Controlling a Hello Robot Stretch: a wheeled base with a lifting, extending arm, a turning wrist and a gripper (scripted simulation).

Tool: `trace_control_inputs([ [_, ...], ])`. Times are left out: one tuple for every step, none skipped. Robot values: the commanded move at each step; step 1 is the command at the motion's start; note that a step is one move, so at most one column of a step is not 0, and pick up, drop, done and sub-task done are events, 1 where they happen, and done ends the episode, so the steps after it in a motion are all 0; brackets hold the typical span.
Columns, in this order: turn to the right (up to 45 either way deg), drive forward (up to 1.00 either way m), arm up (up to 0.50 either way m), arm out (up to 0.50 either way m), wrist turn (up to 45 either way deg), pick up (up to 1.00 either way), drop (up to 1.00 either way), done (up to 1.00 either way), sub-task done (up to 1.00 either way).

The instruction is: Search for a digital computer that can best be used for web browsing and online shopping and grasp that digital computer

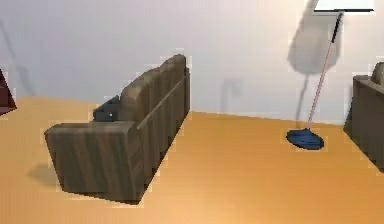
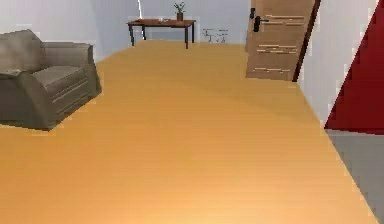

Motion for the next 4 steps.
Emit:
trace_control_inputs([
  [0.0,0.8,0.0,0.0,0.0,0.0,0.0,0.0,0.0],
  [-45.0,0.0,0.0,0.0,0.0,0.0,0.0,0.0,0.0],
  [-45.0,0.0,0.0,0.0,0.0,0.0,0.0,0.0,0.0],
  [-42.0,0.0,0.0,0.0,0.0,0.0,0.0,0.0,0.0],
])
